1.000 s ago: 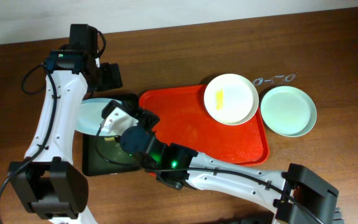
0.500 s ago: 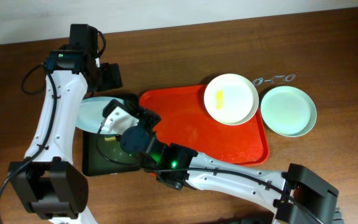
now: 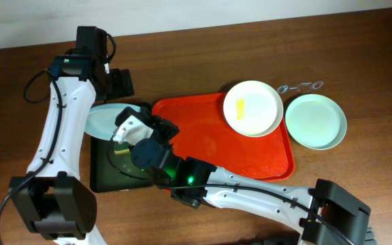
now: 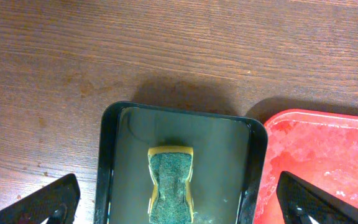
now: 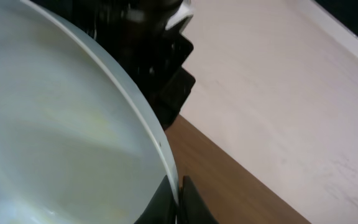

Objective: Clean dirty plates on tray and stack at the side
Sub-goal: 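Tilt the white plate over the black tray to drain it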

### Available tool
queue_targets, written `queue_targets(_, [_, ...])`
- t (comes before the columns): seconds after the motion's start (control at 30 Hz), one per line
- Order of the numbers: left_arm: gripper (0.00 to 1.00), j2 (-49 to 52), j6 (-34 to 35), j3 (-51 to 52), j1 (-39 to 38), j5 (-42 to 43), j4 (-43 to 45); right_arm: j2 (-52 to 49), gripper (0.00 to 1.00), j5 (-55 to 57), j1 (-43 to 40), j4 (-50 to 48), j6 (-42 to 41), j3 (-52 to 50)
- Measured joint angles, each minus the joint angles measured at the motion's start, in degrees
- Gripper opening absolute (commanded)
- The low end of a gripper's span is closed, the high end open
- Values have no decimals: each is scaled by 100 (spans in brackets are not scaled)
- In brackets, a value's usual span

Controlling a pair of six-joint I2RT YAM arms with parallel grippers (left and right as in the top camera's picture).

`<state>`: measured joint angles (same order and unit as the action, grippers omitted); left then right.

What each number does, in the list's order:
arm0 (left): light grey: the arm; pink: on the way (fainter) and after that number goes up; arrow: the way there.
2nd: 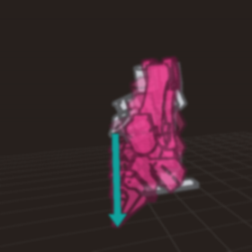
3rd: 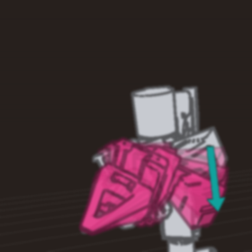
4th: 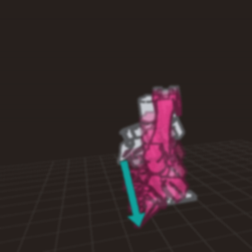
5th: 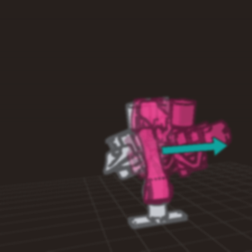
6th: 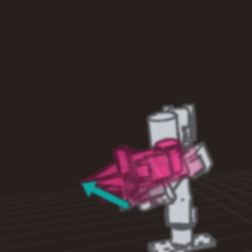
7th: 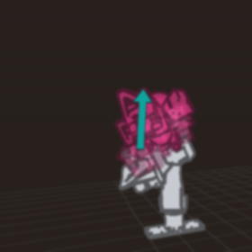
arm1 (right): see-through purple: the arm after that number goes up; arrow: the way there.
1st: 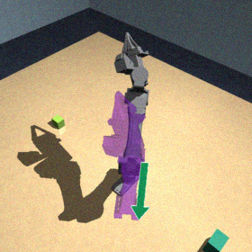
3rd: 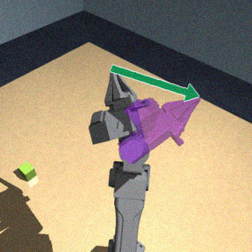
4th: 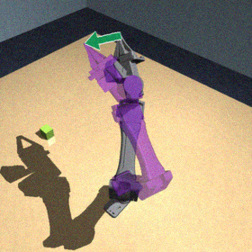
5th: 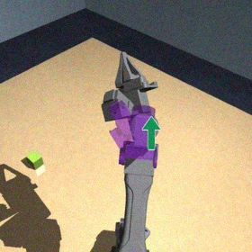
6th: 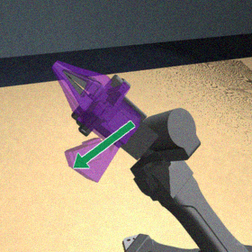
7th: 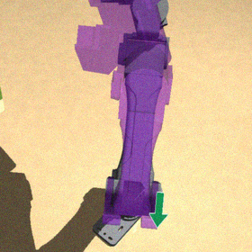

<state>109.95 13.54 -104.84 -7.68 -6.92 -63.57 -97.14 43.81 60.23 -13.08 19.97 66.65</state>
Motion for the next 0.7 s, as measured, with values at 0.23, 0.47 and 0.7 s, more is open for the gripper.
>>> queue_targets(0.23, [99, 0, 0, 0, 0, 0, 11, 0, 4, 98, 0, 173, -310, 0])
queue_targets(0.47, [99, 0, 0, 0, 0, 0, 11, -2, 4, -57, -61, 1154, -2170, 2])
queue_targets(0.7, [99, 0, 2, 0, 0, 0, 13, 4, 4, -1362, -721, 1825, -3720, 2])
